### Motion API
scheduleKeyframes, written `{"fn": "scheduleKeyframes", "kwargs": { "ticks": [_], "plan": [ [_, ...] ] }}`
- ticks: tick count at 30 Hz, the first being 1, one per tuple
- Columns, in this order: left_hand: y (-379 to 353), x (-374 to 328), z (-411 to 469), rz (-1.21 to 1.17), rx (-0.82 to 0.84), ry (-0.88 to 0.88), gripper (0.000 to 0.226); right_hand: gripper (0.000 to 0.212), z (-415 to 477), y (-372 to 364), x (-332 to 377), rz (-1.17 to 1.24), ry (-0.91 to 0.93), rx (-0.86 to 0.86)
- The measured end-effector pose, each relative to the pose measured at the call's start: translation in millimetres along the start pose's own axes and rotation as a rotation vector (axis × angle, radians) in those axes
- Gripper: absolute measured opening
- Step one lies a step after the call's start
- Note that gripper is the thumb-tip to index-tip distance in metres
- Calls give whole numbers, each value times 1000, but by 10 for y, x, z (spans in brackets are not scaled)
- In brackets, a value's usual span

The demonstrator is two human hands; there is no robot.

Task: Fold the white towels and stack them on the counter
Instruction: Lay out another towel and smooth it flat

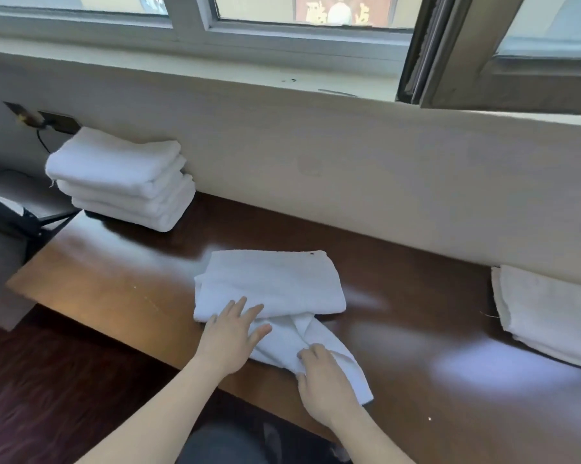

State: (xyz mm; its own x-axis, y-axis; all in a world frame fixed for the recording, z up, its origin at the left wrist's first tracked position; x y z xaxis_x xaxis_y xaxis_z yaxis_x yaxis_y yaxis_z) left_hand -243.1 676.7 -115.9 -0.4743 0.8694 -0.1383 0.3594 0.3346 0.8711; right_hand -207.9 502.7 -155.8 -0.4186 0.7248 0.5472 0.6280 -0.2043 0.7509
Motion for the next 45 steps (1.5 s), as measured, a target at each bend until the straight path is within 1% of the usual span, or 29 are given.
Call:
{"fn": "scheduleKeyframes", "kwargs": {
  "ticks": [1,3,4,5,6,7,8,9,10,12,13,14,15,16,17,19,20,22,24,26,29,32,34,37,38,40,41,43,45],
  "plan": [
    [-23,-25,47,23,7,-24,102,31,-18,-46,-20,-14,-5,6],
    [-31,-77,225,60,8,-70,114,36,-20,-104,-52,-85,-43,11],
    [-5,-96,344,70,10,-87,115,40,-4,-74,-53,-125,-65,-42],
    [18,-105,467,79,13,-107,104,44,37,-36,-36,-137,-84,-98],
    [52,-117,575,99,20,-130,84,48,60,-13,-9,-149,-109,-114],
    [79,-120,674,122,28,-153,67,52,83,-20,26,-189,-131,-95],
    [97,-122,764,136,42,-187,60,54,142,-33,66,-217,-137,-137],
    [99,-129,833,155,59,-222,62,53,196,-63,104,-208,-156,-162],
    [102,-136,905,172,79,-265,70,52,247,-87,179,-182,-167,-176],
    [97,-149,995,214,107,-364,97,48,315,-104,354,-139,-181,-185],
    [100,-138,1054,240,124,-410,103,45,387,-111,431,-146,-182,-204],
    [99,-119,1124,256,143,-456,103,43,478,-151,488,-143,-191,-231],
    [111,-109,1172,256,145,-485,101,43,543,-179,508,-124,-228,-221],
    [123,-98,1225,255,146,-508,98,47,591,-179,503,-121,-275,-239],
    [128,-79,1296,258,154,-533,96,50,643,-165,473,-117,-350,-262],
    [88,15,1448,273,163,-571,92,48,733,-262,396,-71,-495,-248],
    [79,75,1522,275,153,-573,92,50,753,-317,361,-64,-554,-251],
    [69,209,1642,289,122,-565,93,58,768,-388,301,-83,-618,-263],
    [81,294,1735,290,96,-551,98,61,763,-429,184,-107,-672,-271],
    [116,371,1806,255,97,-503,92,61,735,-417,78,-123,-700,-246],
    [185,595,1897,186,107,-369,83,61,668,-410,-91,-146,-666,-190],
    [240,921,1976,195,76,-255,74,62,553,-314,-378,-202,-681,-184],
    [245,1176,1958,224,75,-181,76,62,447,-170,-613,-237,-712,-174],
    [224,1505,1790,236,60,-75,87,66,315,170,-978,-276,-718,-175],
    [205,1592,1703,242,48,-50,88,64,316,299,-1090,-296,-704,-165],
    [130,1717,1510,248,26,-18,85,59,393,492,-1285,-301,-674,-82],
    [81,1751,1402,235,21,-9,88,56,466,592,-1355,-309,-657,-57],
    [-63,1789,1209,217,23,14,98,48,652,791,-1401,-339,-625,-64],
    [-177,1793,1035,210,21,49,99,45,815,903,-1387,-317,-608,-76]
  ]
}}
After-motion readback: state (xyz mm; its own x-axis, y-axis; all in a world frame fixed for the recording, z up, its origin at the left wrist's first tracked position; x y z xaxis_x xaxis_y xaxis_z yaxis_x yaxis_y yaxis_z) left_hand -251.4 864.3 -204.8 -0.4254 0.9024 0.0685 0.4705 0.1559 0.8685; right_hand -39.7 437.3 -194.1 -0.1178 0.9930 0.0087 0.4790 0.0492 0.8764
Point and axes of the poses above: each hand's wrist, its own z-axis towards the middle knuckle, its own y-axis out of the back of the hand, x = y × z, the point moved 9 cm from there along z, towards the middle knuckle, and after that the axes turned 1 degree about z, right-handed, at the moved point
